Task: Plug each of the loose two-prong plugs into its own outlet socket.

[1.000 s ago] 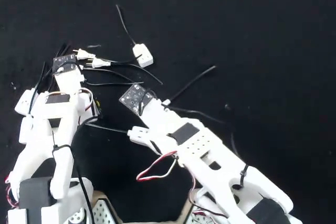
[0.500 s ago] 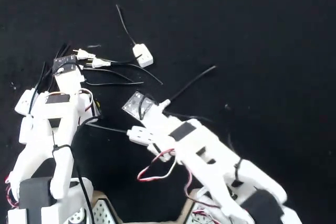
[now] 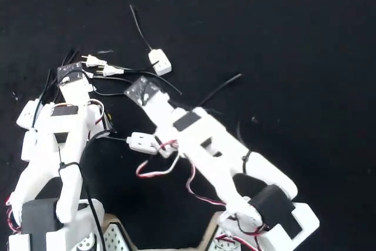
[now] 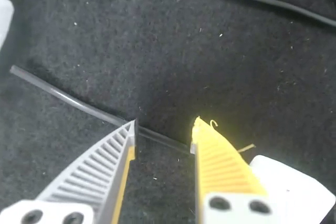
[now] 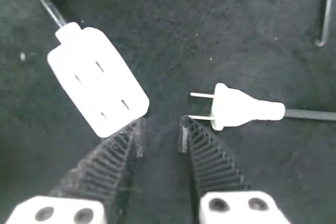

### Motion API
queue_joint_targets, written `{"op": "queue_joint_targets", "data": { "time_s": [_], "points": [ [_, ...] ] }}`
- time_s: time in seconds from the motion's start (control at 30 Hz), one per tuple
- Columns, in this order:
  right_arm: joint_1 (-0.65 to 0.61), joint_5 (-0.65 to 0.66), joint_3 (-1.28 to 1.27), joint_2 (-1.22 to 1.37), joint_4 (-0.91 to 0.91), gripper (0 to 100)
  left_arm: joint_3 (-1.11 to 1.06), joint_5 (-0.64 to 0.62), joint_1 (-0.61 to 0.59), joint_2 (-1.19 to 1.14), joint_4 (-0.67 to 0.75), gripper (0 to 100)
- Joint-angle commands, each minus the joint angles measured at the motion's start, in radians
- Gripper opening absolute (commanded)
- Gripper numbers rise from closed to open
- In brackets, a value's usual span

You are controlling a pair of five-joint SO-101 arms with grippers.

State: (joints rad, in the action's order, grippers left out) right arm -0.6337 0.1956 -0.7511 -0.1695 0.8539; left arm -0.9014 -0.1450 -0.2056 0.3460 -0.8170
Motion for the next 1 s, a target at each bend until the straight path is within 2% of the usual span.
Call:
{"op": "queue_joint_targets", "data": {
  "time_s": [0.0, 0.07, 0.13, 0.2, 0.33, 0.43, 0.7, 0.83, 0.9, 0.97],
  "points": [
    [-0.009, -0.002, 0.188, -0.074, 0.209, 10.6, 0.015, -0.009, -0.002, 0.035, -0.006, 18],
    [0.023, 0.028, 0.249, -0.093, 0.293, 10.6, 0.015, -0.008, -0.004, 0.035, -0.006, 18],
    [0.072, 0.135, 0.260, -0.094, 0.308, 11.9, 0.015, -0.006, -0.004, 0.035, -0.006, 18],
    [0.120, 0.293, 0.236, -0.090, 0.310, 19.3, 0.015, -0.005, -0.004, 0.035, -0.014, 18],
    [0.193, 0.701, 0.194, -0.050, 0.293, 39.0, 0.021, -0.005, 0.004, 0.035, -0.029, 18],
    [0.229, 0.873, 0.193, 0.004, 0.201, 42.3, 0.022, -0.005, -0.002, 0.035, -0.026, 18],
    [0.233, 0.976, 0.203, 0.219, 0.034, 42.3, 0.018, -0.003, -0.001, 0.035, -0.026, 18],
    [0.238, 0.979, 0.248, 0.295, 0.026, 41.0, 0.018, -0.003, 0.004, 0.035, -0.026, 18],
    [0.238, 0.979, 0.260, 0.311, 0.054, 34.4, 0.018, -0.003, 0.004, 0.035, -0.026, 18],
    [0.233, 0.977, 0.269, 0.311, 0.103, 20.8, 0.018, -0.003, 0.004, 0.035, -0.026, 18]
  ]
}}
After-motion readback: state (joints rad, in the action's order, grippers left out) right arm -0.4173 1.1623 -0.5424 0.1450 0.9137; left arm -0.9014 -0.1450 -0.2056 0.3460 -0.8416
